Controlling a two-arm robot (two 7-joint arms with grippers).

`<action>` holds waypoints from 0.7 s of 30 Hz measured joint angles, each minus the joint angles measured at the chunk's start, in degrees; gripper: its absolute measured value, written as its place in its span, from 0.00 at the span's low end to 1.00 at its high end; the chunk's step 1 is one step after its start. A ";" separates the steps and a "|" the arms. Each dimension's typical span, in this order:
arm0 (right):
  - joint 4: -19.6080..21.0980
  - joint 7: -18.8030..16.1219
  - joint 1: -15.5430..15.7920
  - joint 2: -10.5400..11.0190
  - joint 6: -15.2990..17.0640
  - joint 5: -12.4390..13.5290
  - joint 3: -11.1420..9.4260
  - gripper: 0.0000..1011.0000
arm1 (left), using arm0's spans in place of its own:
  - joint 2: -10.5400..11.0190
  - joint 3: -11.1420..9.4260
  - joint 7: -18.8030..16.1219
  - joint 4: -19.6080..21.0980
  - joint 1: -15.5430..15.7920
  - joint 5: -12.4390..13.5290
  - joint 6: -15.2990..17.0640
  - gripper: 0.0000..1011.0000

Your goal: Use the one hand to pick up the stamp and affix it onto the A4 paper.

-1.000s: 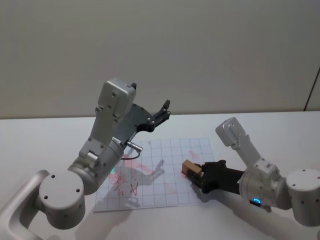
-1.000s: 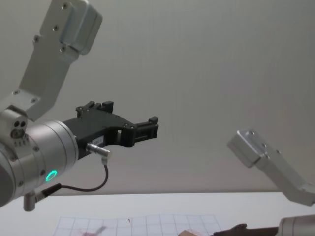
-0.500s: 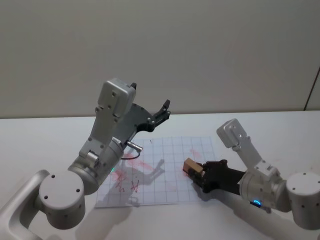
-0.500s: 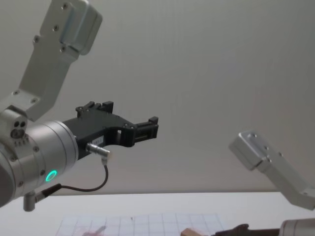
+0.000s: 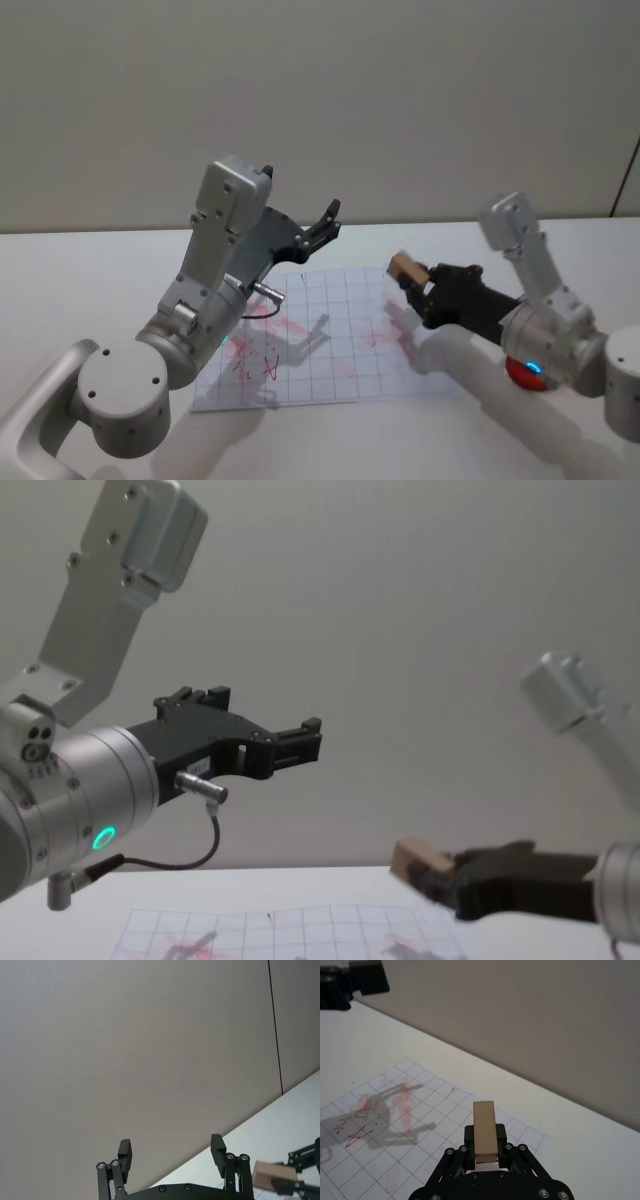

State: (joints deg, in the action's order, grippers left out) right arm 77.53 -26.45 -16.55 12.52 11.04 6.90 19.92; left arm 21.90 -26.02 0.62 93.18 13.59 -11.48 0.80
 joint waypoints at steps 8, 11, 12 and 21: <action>7.46 5.15 4.81 4.38 -0.05 3.93 -2.87 0.22 | 0.00 0.00 0.00 0.00 0.00 0.00 0.00 0.99; 9.53 6.35 6.63 5.90 0.51 5.12 -3.71 0.22 | 0.00 0.00 0.00 0.00 0.00 0.00 0.00 0.99; 11.12 7.22 8.08 7.12 1.08 6.05 -4.33 0.22 | 0.00 0.00 0.00 0.00 0.00 0.00 0.00 0.99; 18.05 10.19 15.40 13.15 4.94 10.76 -7.39 0.22 | 0.00 0.00 0.00 0.00 0.00 0.00 0.00 0.99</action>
State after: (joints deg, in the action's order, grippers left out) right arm 95.57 -16.26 -1.15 25.67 15.99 17.67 12.53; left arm 21.90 -26.02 0.62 93.18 13.59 -11.48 0.80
